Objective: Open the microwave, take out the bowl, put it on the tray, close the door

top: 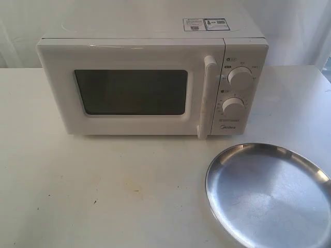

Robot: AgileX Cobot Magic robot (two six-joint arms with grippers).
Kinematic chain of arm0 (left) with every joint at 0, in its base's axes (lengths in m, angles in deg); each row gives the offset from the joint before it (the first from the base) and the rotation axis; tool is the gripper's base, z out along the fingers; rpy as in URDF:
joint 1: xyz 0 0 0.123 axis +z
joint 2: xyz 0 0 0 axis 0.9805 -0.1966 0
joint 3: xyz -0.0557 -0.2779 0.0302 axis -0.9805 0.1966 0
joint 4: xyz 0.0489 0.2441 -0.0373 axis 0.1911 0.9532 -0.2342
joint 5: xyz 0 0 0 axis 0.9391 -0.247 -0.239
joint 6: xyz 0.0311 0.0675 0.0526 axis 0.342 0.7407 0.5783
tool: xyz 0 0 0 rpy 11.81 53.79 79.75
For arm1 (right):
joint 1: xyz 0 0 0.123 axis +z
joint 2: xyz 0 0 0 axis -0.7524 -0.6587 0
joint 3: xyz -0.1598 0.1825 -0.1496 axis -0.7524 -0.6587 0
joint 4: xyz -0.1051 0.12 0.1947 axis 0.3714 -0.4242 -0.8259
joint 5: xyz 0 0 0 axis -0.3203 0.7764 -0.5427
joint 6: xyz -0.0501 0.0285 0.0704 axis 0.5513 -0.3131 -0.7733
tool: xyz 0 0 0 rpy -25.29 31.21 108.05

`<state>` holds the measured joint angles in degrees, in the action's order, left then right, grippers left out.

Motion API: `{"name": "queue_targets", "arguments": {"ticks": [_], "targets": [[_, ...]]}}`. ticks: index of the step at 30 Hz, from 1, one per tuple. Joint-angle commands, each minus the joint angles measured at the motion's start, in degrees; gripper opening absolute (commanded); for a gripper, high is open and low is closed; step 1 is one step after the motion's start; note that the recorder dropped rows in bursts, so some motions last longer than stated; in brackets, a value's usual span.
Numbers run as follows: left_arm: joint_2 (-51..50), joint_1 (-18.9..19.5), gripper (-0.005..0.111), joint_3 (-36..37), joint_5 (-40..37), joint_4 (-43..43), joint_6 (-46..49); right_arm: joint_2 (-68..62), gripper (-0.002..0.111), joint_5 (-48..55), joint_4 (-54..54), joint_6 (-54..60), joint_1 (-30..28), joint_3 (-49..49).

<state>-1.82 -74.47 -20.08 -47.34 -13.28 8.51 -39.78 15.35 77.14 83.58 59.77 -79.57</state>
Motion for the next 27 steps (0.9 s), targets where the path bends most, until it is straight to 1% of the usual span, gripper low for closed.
{"name": "queue_targets", "arguments": {"ticks": [1,22,26,27], "targets": [[0.12,-0.23,0.0,-0.16,0.21,-0.45,0.0,0.33,0.0,-0.12,-0.07,-0.01,-0.2,-0.31],[0.12,-0.23,0.0,-0.16,0.21,-0.45,0.0,0.33,0.0,-0.27,-0.07,-0.01,-0.2,-0.31],[0.12,-0.23,0.0,-0.16,0.21,-0.45,0.0,0.33,0.0,-1.9,-0.07,-0.01,-0.2,-0.31],[0.12,-0.23,0.0,-0.16,0.21,-0.45,0.0,0.33,0.0,-4.84,-0.07,-2.52,-0.2,-0.31]]}}
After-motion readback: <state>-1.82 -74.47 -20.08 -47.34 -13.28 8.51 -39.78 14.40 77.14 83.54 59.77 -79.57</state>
